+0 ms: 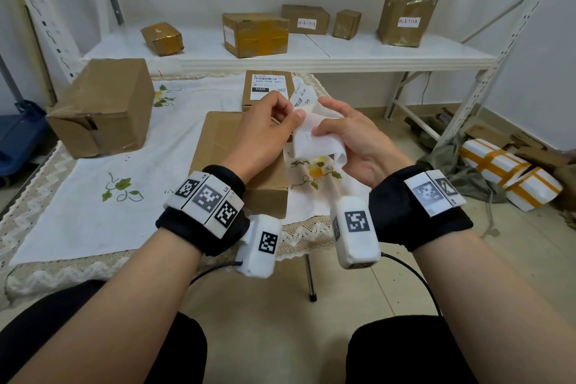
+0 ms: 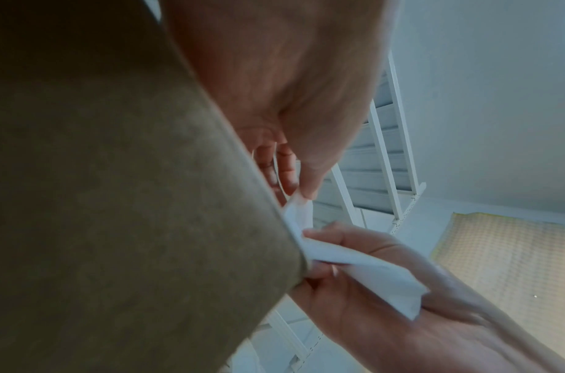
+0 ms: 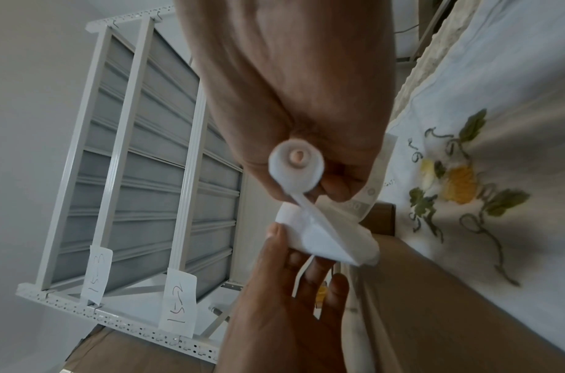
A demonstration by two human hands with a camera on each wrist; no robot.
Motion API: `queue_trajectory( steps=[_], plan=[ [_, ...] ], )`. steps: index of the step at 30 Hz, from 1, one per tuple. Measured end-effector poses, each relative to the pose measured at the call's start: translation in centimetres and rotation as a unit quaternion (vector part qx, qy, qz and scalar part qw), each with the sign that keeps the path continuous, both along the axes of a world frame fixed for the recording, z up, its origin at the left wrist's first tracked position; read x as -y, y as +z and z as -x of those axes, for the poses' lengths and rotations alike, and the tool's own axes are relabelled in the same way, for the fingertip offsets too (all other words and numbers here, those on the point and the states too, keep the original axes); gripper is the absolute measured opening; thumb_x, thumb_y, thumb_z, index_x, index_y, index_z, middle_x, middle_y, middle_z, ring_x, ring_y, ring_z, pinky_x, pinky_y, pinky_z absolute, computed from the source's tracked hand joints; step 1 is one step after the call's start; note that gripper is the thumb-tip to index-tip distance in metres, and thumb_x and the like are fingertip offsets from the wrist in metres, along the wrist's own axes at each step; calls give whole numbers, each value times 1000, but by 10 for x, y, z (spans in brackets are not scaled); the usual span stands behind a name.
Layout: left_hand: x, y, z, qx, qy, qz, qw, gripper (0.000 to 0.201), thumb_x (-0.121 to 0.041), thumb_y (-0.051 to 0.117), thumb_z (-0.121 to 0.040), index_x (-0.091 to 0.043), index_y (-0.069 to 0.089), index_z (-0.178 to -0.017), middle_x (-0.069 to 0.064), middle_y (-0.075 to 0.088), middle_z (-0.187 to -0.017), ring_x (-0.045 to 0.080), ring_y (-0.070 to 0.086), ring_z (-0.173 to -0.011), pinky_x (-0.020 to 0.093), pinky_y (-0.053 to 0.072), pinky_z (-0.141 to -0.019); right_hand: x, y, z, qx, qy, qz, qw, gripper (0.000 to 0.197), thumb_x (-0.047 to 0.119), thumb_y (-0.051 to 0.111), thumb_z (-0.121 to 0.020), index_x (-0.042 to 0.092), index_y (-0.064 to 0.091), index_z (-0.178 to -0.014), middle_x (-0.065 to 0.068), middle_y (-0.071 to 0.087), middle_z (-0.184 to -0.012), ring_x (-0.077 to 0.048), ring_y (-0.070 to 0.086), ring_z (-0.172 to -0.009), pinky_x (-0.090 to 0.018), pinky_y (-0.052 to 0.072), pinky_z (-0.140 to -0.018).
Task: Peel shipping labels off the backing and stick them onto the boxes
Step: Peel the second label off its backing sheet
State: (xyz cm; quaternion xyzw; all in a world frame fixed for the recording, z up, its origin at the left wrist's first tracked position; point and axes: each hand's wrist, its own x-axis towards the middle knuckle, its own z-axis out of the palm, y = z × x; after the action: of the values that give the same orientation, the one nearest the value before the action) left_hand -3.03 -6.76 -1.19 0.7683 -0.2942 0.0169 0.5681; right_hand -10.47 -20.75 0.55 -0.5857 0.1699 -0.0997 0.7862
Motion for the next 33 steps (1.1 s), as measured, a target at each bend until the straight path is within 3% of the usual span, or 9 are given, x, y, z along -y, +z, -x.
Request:
queue_trajectory(
  steps=[2, 5, 10, 13, 17, 22, 28, 30, 33],
  plan=[
    [0, 0, 1, -11, -6, 12, 1000, 15, -24, 64, -100, -11, 60, -96, 5, 65, -93, 17, 65, -79, 15, 47, -64, 0, 0, 0, -2, 5, 12, 1000, 66, -16, 53, -88, 22, 52, -143, -21, 68, -126, -37, 72, -107, -41, 62, -76],
    [-1, 0, 1, -32, -8, 26, 999, 16, -21, 65, -99, -6, 62, -98, 7, 66, -92, 13, 64, -73, 13, 48, -61, 1, 2, 0, -1, 9, 16, 1000, 70, -17, 48, -89, 24, 50, -146, -22, 67, -126, -33, 72, -96, -35, 62, -64],
    [-2, 1, 0, -93, -18, 49, 994, 12, -19, 67, -99, -7, 62, -97, 4, 66, -86, 7, 64, -68, 15, 48, -59, 1, 0, -2, 1, 7, 9, 1000, 72, -17, 46, -89, 26, 48, -147, -22, 65, -128, -35, 71, -99, -40, 62, -74],
    [-4, 3, -1, -125, -28, 53, 990, 12, -19, 68, -98, -8, 64, -95, 5, 68, -88, 8, 65, -72, 16, 49, -61, 3, -1, -2, 3, -1, 5, 1000, 72, -16, 46, -89, 27, 50, -146, -17, 67, -124, -33, 73, -103, -39, 62, -76],
    [-8, 7, -1, -144, -39, 59, 987, 11, -19, 71, -95, -10, 66, -91, 4, 70, -89, 10, 66, -77, 15, 51, -64, 4, -2, -2, 5, -7, 8, 1000, 71, -16, 46, -87, 26, 53, -143, -15, 71, -120, -35, 71, -113, -42, 60, -90],
    [-9, 11, 4, -162, -41, 78, 983, 8, -17, 70, -96, -9, 68, -92, 14, 72, -99, 17, 67, -88, 10, 48, -60, 4, -3, -4, 14, -17, -5, 1000, 66, -18, 44, -86, 21, 57, -137, -18, 73, -121, -36, 71, -112, -41, 61, -89],
    [-11, 13, 3, -173, -23, 103, 979, 12, -14, 70, -95, -3, 70, -100, 14, 73, -99, 10, 68, -77, 10, 49, -62, 3, 1, 0, 12, -12, -22, 1000, 55, -16, 46, -89, 15, 60, -132, -13, 74, -104, -26, 72, -84, -27, 57, -58],
    [-11, 12, 3, -155, -6, 94, 984, 11, -15, 71, -95, -5, 71, -98, 12, 74, -96, 9, 68, -77, 11, 51, -63, 2, 2, 0, 4, -15, 2, 1000, 49, -14, 48, -90, 13, 61, -128, -10, 72, -99, -24, 68, -81, -27, 56, -58],
    [-9, 11, 3, -100, 19, 57, 993, 7, -19, 74, -93, -14, 73, -89, 6, 76, -90, 8, 68, -75, 13, 52, -68, 1, 1, -1, -21, -15, 65, 998, 23, 2, 56, -94, 13, 65, -112, -5, 66, -98, -24, 63, -88, -33, 50, -71]
  ],
)
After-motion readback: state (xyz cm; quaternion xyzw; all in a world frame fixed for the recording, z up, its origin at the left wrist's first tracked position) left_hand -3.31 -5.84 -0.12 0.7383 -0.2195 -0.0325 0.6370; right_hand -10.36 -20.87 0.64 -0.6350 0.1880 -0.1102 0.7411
